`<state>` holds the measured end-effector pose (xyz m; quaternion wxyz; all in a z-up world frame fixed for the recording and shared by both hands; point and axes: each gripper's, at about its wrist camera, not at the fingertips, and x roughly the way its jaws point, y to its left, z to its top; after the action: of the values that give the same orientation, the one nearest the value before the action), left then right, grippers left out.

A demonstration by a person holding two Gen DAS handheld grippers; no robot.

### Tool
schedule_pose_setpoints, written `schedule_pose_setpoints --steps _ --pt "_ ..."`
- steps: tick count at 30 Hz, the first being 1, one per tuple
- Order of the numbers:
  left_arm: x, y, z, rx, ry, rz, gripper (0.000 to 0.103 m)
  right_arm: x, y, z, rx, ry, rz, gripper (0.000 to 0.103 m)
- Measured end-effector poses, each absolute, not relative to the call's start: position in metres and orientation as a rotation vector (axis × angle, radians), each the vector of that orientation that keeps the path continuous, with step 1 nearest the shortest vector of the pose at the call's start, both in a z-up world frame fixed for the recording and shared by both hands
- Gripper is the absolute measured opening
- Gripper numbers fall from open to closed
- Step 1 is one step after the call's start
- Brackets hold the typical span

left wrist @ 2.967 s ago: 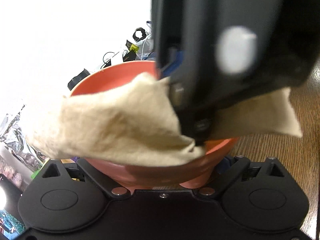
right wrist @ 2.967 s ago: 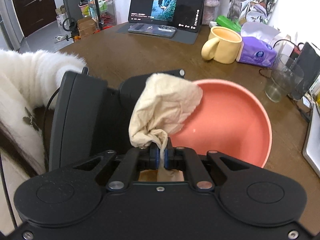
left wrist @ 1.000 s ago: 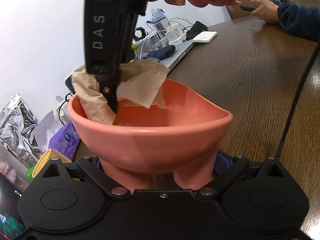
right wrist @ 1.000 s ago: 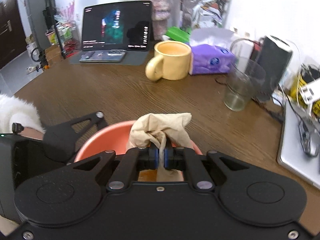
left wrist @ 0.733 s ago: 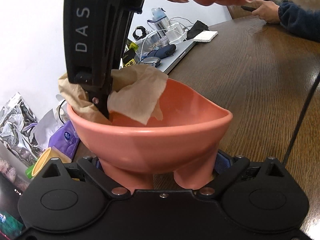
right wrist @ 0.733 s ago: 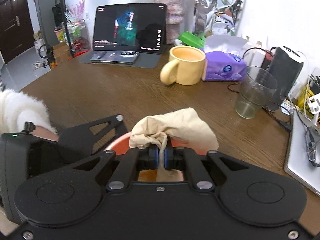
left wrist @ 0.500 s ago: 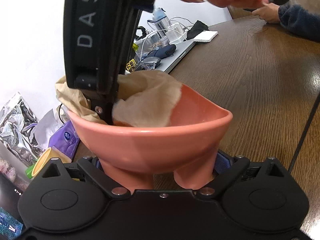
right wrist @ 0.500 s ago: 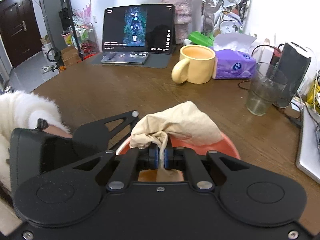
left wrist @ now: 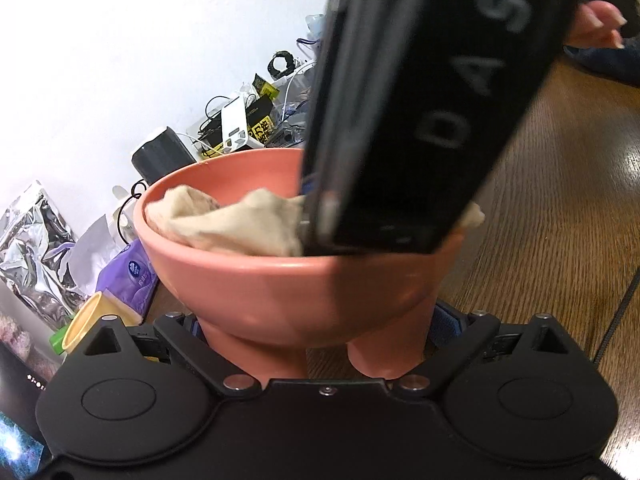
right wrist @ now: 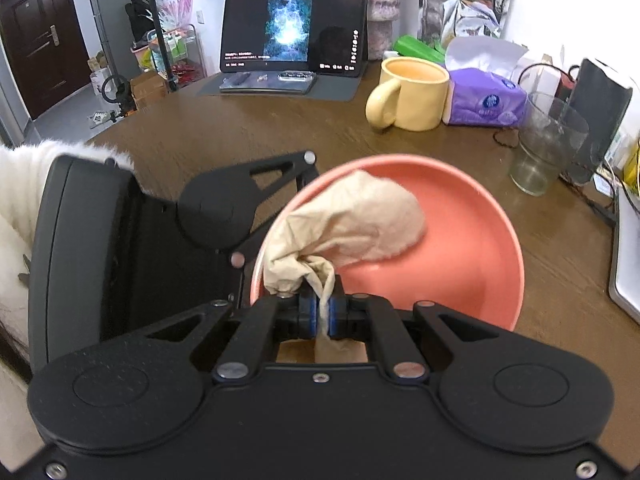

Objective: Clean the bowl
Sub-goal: 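Scrub the bowl interior with the cloth in the right tool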

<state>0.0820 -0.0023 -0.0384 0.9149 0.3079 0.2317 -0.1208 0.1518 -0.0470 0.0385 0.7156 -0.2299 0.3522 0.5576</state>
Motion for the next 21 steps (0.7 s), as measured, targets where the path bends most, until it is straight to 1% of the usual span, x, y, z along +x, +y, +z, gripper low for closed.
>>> schedule_pose_setpoints --steps 9,11,21 --pt "0.091 -0.005 -0.034 0.629 0.482 -0.245 0.096 0.151 -0.06 0.03 -0.532 0.808 1.173 0.008" --pt "0.085 -0.014 -0.034 0.632 0.483 -0.242 0.096 0.151 -0.061 0.029 -0.544 0.81 1.16 0.008" --pt "0.083 -0.009 -0.036 0.636 0.479 -0.248 0.096 0.165 -0.065 0.024 -0.56 0.835 1.089 0.008"
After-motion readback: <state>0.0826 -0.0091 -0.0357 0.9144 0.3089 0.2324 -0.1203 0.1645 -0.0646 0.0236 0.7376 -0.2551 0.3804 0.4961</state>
